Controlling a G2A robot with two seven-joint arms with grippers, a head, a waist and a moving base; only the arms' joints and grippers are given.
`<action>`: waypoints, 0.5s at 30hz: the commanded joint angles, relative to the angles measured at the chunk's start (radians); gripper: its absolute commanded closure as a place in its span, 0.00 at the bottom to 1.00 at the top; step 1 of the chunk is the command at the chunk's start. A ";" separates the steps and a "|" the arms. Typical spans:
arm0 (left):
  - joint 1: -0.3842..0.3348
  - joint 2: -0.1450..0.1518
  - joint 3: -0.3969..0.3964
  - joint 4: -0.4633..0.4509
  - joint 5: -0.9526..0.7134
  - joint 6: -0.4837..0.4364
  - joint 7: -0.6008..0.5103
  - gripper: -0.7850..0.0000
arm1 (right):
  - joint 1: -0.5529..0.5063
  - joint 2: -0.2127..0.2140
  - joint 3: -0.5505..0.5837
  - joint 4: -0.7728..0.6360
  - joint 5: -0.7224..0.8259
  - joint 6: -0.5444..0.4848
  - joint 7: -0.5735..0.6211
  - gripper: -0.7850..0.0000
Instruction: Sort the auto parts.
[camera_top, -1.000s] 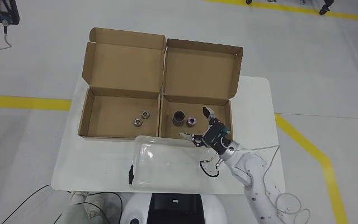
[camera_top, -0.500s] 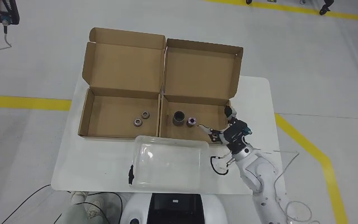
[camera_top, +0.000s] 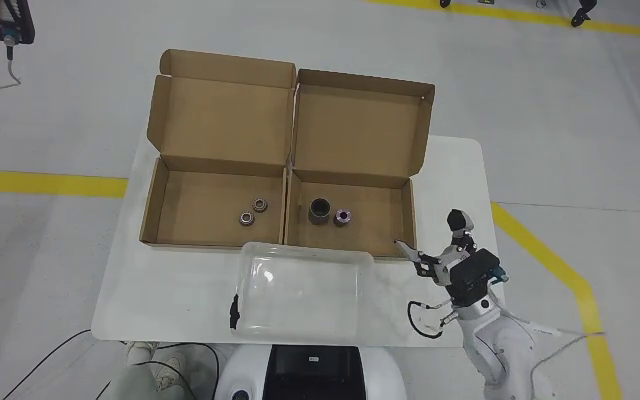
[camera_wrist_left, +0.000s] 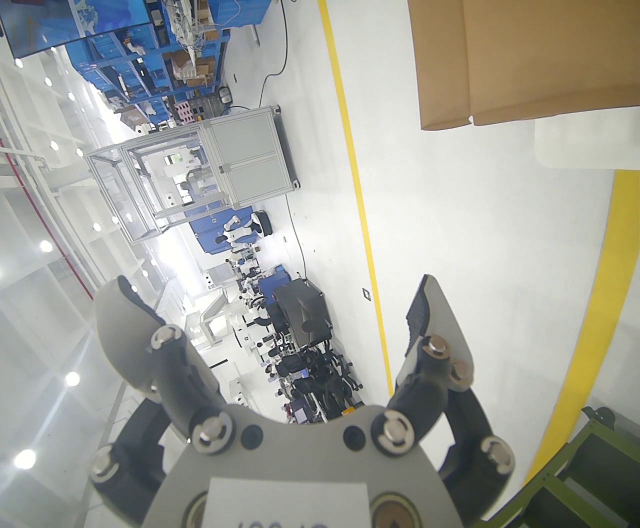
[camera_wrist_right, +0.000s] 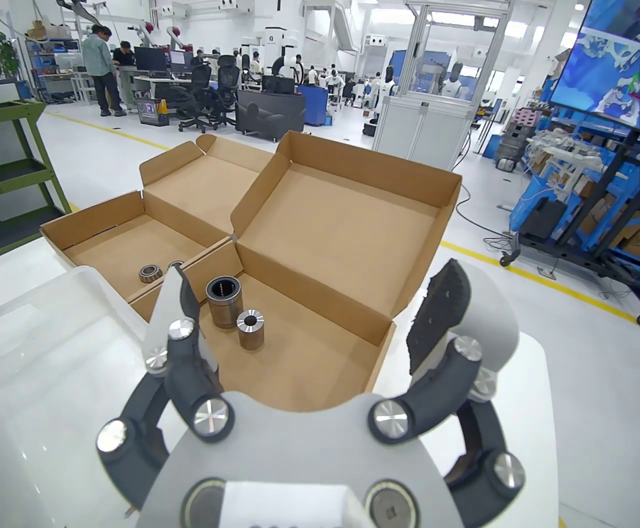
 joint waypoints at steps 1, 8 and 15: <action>0.000 0.000 0.000 0.000 0.000 0.000 0.000 0.00 | -0.036 0.002 0.021 -0.018 -0.019 0.037 -0.007 0.00; 0.000 0.000 0.000 0.000 0.000 0.000 0.000 0.00 | -0.126 0.003 0.077 -0.053 -0.001 0.147 -0.023 0.00; 0.000 0.000 0.000 0.000 0.000 0.000 0.000 0.00 | -0.151 0.007 0.083 -0.075 -0.008 0.150 -0.051 0.00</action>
